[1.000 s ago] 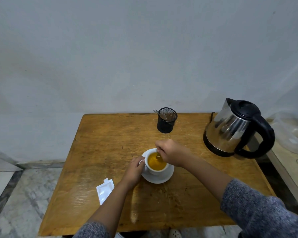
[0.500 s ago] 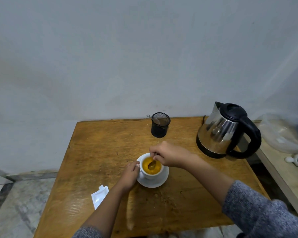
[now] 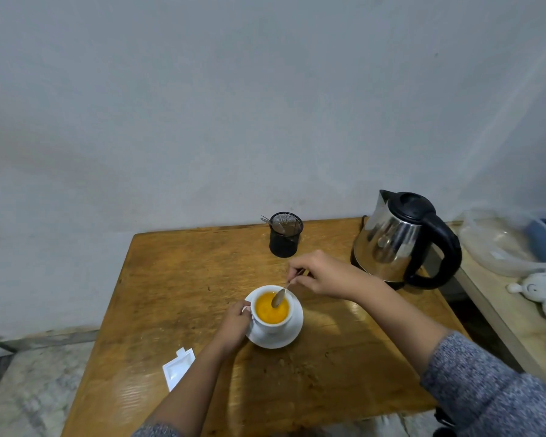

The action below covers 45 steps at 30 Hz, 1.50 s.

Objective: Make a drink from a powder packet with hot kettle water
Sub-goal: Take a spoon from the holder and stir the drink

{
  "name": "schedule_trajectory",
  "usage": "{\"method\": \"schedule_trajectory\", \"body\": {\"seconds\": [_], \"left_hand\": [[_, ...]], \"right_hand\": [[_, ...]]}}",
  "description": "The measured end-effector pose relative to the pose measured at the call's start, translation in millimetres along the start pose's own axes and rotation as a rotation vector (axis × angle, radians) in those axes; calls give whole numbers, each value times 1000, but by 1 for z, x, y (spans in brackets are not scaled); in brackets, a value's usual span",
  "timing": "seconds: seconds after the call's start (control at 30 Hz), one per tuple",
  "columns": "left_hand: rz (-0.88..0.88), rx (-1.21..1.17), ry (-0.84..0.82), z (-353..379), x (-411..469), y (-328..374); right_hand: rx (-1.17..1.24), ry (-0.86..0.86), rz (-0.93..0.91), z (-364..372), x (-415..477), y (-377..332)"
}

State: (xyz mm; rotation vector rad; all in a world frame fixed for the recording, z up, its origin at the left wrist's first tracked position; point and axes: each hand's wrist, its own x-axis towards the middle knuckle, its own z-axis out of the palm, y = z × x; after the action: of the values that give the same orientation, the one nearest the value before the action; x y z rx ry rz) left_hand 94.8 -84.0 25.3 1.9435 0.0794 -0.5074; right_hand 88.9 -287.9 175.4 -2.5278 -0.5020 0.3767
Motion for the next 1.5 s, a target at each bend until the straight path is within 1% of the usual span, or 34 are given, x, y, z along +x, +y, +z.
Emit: {"method": "schedule_trajectory", "body": {"seconds": [0.2,0.27,0.33,0.43,0.53,0.63,0.67,0.73,0.83,0.9,0.97,1.03,1.13,1.23,1.3,1.4,1.5], "left_hand": [[-38,-32,2,1,-3,7],[-37,-25,1,0,-5,8],[-30,-27,5,0,-5,7],[-9,-44,27,1,-7,7],[20,-76,73,4,-11,6],[12,-70,103,7,-12,5],[10,-62,116,8,-12,6],[16,-49,145,10,-11,6],[34,-24,187,11,-11,3],[36,-23,199,11,-12,2],[35,-36,201,10,-13,2],[39,-37,185,9,-13,2],[23,-49,164,7,-10,-2],[7,-42,160,6,-7,-2],[8,-32,152,4,-8,1],[39,2,150,3,-12,-2],[87,15,200,1,-20,-9]], "right_hand": [[166,109,80,1,-1,-2],[273,191,132,7,-1,2],[440,322,212,13,-1,10],[718,499,415,21,-1,25],[1146,696,617,26,-4,38],[1536,858,743,37,-10,50],[1623,893,771,42,-12,54],[1696,949,837,55,-17,61],[1690,989,946,81,-23,72],[1659,977,1034,100,-25,79],[1524,927,1097,118,-25,84],[1298,830,1117,129,-22,84],[914,641,1059,138,-21,73],[578,539,948,144,-24,67],[471,495,882,148,-26,65],[412,458,825,153,-27,66],[337,393,798,155,-27,65]]}}
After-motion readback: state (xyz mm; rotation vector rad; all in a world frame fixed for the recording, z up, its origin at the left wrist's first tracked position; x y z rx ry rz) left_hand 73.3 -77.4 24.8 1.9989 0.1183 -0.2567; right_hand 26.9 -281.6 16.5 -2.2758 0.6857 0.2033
